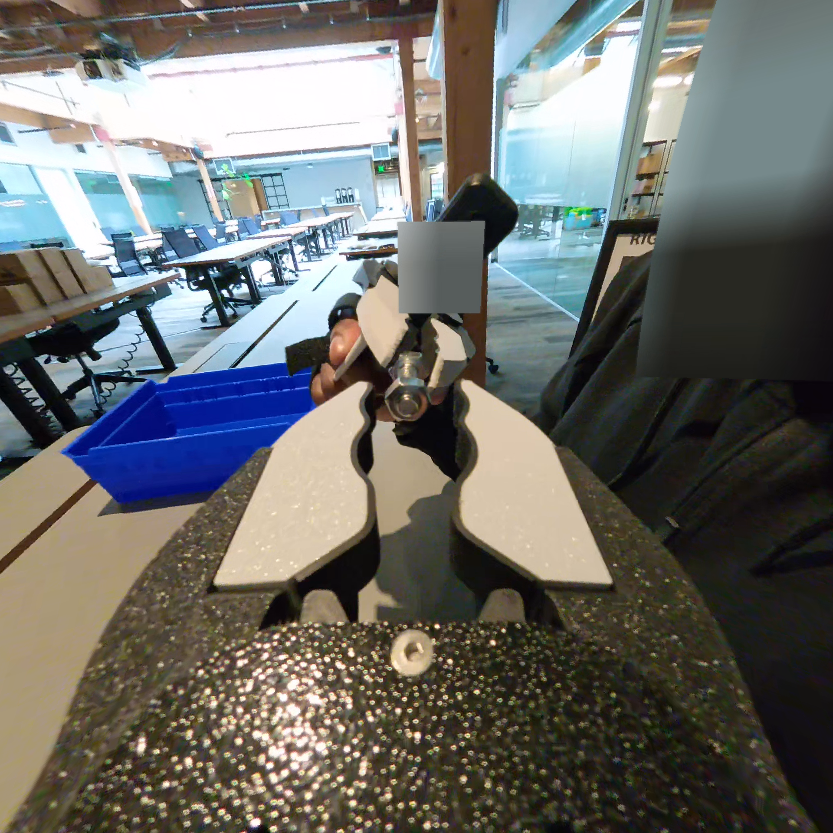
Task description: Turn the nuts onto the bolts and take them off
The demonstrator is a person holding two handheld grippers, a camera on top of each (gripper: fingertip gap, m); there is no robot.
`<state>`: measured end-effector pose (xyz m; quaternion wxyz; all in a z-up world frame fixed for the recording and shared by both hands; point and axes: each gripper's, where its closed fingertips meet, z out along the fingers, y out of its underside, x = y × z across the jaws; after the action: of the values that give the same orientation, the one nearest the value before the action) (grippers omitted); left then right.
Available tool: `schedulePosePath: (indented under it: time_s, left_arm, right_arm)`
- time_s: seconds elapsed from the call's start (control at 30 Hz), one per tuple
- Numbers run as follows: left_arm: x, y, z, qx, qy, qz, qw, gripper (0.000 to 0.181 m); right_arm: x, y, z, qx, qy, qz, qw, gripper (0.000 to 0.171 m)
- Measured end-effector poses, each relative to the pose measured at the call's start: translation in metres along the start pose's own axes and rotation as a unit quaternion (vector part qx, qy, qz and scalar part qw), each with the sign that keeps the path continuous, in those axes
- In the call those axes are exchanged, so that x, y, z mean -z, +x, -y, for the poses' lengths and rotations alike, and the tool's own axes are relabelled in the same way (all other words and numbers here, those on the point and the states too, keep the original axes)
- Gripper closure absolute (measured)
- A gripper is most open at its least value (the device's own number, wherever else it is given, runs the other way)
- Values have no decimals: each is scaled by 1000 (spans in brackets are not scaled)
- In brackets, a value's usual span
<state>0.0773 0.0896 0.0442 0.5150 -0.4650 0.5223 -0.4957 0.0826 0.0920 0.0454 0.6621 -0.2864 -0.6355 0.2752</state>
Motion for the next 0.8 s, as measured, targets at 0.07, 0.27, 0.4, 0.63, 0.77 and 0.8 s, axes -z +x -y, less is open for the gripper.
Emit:
schedulePosePath:
  time_s: [0.07,0.27,0.4,0.63,0.77,0.8]
  left_arm:
    - [-2,1,-2,3,-5,-3,1000,156]
    - [0,-2,-3,-78,-18,29,996,163]
    - [1,-4,1,-297,-37,111,948,163]
    - [1,-1,11,-395,-11,157,905,141]
    - [5,0,11,-249,8,91,964,139]
    - [6,-1,8,-218,3,80,973,140]
  right_arm:
    - [-1,-1,1,4,0,1,1000,154]
    - [-4,-2,0,2,-5,-2,1000,154]
    - [-5,0,0,-25,4,0,1000,154]
    - [-5,3,0,-30,5,-8,999,154]
    - [-2,3,3,-24,14,-10,1000,154]
    - [-1,3,3,-22,14,-10,1000,154]
